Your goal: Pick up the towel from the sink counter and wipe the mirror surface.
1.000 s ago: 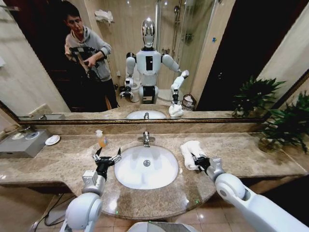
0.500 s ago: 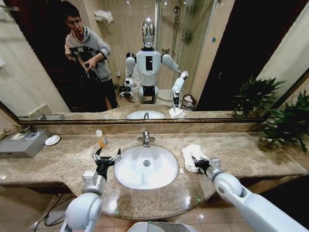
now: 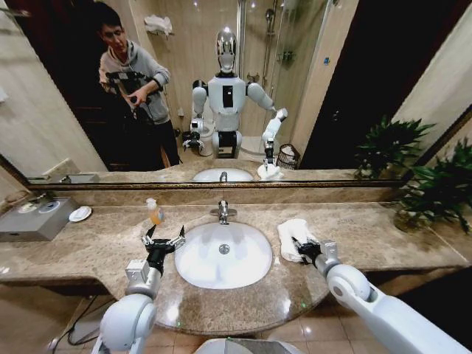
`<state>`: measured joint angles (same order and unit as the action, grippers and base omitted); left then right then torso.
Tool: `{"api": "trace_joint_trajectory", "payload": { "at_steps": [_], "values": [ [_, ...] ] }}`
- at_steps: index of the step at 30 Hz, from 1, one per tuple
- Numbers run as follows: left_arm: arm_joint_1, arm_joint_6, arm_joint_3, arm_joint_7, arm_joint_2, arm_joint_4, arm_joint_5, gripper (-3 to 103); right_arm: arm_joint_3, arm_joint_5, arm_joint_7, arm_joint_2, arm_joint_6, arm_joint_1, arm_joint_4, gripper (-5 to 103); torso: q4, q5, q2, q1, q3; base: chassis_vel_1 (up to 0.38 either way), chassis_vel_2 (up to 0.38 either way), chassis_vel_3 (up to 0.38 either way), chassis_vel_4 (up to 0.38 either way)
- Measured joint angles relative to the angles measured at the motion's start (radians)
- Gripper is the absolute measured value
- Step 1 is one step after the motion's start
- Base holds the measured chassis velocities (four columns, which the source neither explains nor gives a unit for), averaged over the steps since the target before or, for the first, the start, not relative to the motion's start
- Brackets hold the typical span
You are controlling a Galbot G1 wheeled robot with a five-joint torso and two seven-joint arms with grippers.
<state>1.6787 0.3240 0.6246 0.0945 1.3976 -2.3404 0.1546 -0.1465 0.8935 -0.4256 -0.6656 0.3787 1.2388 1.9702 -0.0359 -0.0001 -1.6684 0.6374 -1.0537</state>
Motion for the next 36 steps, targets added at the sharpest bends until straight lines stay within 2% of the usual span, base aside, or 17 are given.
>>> {"api": "trace_joint_trajectory", "payload": {
  "at_steps": [2,3,6,9,12,18,25,31,35,36],
  "values": [
    [0.000,0.000,0.000,0.000,0.000,0.000,0.000,100,-0.003,-0.001,0.000,0.000,-0.003,0.002,0.002,60,0.0000,0.0000,0.000,0.000,0.000,0.000,0.000,0.000,0.000],
    [0.000,0.000,0.000,0.000,0.000,0.000,0.000,100,-0.003,-0.001,0.000,0.000,-0.003,0.002,0.002,60,0.0000,0.0000,0.000,0.000,0.000,0.000,0.000,0.000,0.000],
    [0.000,0.000,0.000,0.000,0.000,0.000,0.000,100,-0.012,-0.005,0.000,0.001,-0.012,0.008,0.006,76,0.0000,0.0000,0.000,0.000,0.000,0.000,0.000,0.000,0.000],
    [0.000,0.000,0.000,0.000,0.000,0.000,0.000,100,-0.015,-0.009,0.000,0.004,-0.014,0.013,0.010,82,0.0000,0.0000,0.000,0.000,0.000,0.000,0.000,0.000,0.000],
    [0.000,0.000,0.000,0.000,0.000,0.000,0.000,100,-0.023,-0.013,-0.003,0.012,-0.016,0.022,0.020,97,0.0000,0.0000,0.000,0.000,0.000,0.000,0.000,0.000,0.000],
    [0.000,0.000,0.000,0.000,0.000,0.000,0.000,100,-0.047,-0.030,-0.006,0.022,-0.033,0.042,0.042,100,0.0000,0.0000,0.000,0.000,0.000,0.000,0.000,0.000,0.000],
    [0.000,0.000,0.000,0.000,0.000,0.000,0.000,100,-0.079,-0.180,0.000,0.014,-0.123,0.086,0.084,100,0.0000,0.0000,0.000,0.000,0.000,0.000,0.000,0.000,0.000],
    [0.000,0.000,0.000,0.000,0.000,0.000,0.000,100,-0.108,-0.185,-0.011,-0.008,-0.140,0.110,0.139,100,-0.0001,-0.0001,0.000,0.000,0.000,0.000,0.000,0.000,0.000],
    [0.000,0.000,0.000,0.000,0.000,0.000,0.000,100,-0.174,-0.203,0.030,-0.052,-0.217,0.152,0.200,100,0.0001,-0.0001,0.000,0.000,0.000,0.000,0.000,0.000,0.000],
    [0.000,0.000,0.000,0.000,0.000,0.000,0.000,100,-0.174,-0.203,0.030,-0.052,-0.217,0.152,0.200,100,0.0001,-0.0001,0.000,0.000,0.000,0.000,0.000,0.000,0.000]
  ]
}}
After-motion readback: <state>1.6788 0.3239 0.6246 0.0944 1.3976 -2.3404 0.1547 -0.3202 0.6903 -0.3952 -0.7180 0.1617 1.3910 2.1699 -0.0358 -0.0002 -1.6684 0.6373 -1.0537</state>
